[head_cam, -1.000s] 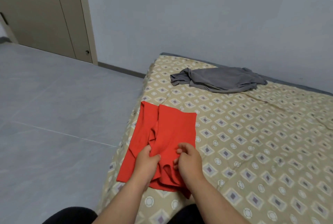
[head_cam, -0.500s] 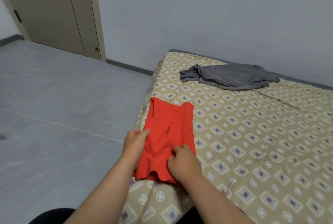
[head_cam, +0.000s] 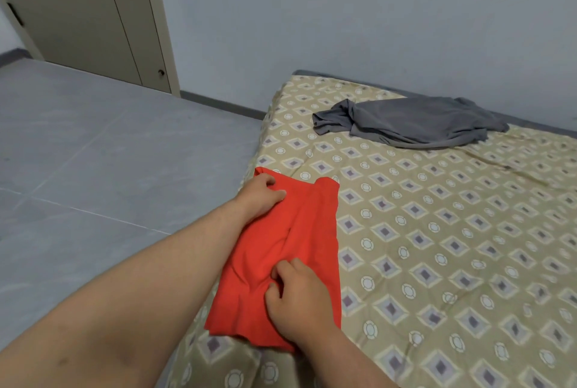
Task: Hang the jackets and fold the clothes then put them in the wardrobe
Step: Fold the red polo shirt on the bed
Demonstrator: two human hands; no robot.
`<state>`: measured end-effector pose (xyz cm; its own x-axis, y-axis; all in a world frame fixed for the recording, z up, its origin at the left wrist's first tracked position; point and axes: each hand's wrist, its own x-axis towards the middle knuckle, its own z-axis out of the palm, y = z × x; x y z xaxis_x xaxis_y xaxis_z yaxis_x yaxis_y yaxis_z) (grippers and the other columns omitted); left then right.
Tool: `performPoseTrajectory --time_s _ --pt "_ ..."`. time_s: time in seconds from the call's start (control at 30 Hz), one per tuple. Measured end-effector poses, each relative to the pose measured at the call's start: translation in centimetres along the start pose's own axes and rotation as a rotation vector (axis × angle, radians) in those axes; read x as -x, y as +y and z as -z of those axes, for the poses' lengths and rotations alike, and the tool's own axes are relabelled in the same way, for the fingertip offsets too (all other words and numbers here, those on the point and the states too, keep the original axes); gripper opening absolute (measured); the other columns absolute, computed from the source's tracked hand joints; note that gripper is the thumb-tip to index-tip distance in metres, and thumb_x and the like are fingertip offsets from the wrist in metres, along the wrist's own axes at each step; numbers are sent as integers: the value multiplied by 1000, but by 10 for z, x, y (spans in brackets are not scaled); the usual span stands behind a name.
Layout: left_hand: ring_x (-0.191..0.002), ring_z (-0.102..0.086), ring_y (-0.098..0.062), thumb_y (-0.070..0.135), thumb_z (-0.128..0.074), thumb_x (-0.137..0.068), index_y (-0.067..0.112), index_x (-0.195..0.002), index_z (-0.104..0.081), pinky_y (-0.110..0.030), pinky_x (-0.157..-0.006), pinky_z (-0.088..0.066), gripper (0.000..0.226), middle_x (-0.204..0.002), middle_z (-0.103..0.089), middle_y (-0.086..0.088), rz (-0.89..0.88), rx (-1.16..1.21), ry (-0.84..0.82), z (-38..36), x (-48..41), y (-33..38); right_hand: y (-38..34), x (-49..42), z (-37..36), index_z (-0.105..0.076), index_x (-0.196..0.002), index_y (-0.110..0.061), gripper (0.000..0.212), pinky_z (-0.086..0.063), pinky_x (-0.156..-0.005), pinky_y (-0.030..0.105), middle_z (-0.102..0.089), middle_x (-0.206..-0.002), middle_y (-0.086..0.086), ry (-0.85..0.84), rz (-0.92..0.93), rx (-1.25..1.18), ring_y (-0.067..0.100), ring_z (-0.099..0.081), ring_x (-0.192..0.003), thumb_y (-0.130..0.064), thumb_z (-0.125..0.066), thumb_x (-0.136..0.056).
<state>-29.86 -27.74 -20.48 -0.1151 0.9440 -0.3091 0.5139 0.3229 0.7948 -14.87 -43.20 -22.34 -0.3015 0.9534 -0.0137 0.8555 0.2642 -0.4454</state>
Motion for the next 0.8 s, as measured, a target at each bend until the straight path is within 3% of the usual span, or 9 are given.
performPoseTrajectory --time_s 0.03,0.1,0.17,0.23,0.37,0.53,0.73,0.8 --pt "-117 -56 -20 34 -70 -87 13 -128 -60 -33 -102 -44 47 -122 -58 0 -11 -28 -11 -1 -3 3 0 0 -1 -55 -89 -24 21 -39 -67 33 -51 -88 -6 12 -2 -1 19 -54 -82 -38 -42 -81" --pt "-92 -60 -20 36 -70 -86 18 -90 -63 -31 -79 -49 20 -94 -60 3 -33 -167 -47 -2 -10 8 0 -2 -3 -54 -88 -24 21 -42 -66 34 -52 -87 -5 25 -6 -3 20 -55 -81 -39 -42 -80" --pt "-74 -54 -20 31 -70 -86 18 -65 -50 -28 -56 -38 31 -71 -54 4 -63 -258 -73 -2 -13 15 0 -2 -4 -53 -87 -24 19 -43 -66 35 -51 -87 -6 21 -15 5 20 -55 -80 -38 -43 -81" --pt "-73 -53 -20 24 -68 -87 22 -61 -51 -26 -54 -33 32 -67 -53 6 -133 -228 3 0 -15 23 0 -3 -4 -51 -86 -24 16 -41 -65 35 -50 -86 -7 25 -26 1 20 -55 -80 -38 -44 -81" --pt "-95 -61 -30 20 -58 -92 16 -91 -68 -30 -78 -42 11 -99 -69 -10 -181 -25 402 21 -21 32 -2 -5 -4 -55 -86 -19 16 -44 -69 37 -54 -88 -2 101 -48 -37 22 -53 -83 -33 -48 -83" --pt "-111 -60 -38 32 -47 -99 3 -116 -61 -40 -92 -48 36 -121 -64 -22 165 -206 170 23 -4 -12 -1 -6 -2 -59 -90 -14 17 -41 -77 39 -56 -92 4 111 -66 -41 24 -51 -87 -29 -52 -86" --pt "-112 -56 -41 52 -55 -91 11 -125 -54 -45 -92 -47 54 -116 -58 -19 132 -230 294 -26 103 -68 0 -7 0 -61 -89 -12 16 -45 -78 43 -58 -92 8 191 -86 -40 29 -52 -85 -26 -58 -81" --pt "-111 -57 -38 60 -58 -86 13 -126 -54 -44 -90 -48 61 -115 -58 -15 183 -228 292 -30 121 -74 4 -9 4 -64 -100 -11 29 -46 -84 44 -58 -103 10 280 -169 28 32 -53 -94 -28 -63 -77"
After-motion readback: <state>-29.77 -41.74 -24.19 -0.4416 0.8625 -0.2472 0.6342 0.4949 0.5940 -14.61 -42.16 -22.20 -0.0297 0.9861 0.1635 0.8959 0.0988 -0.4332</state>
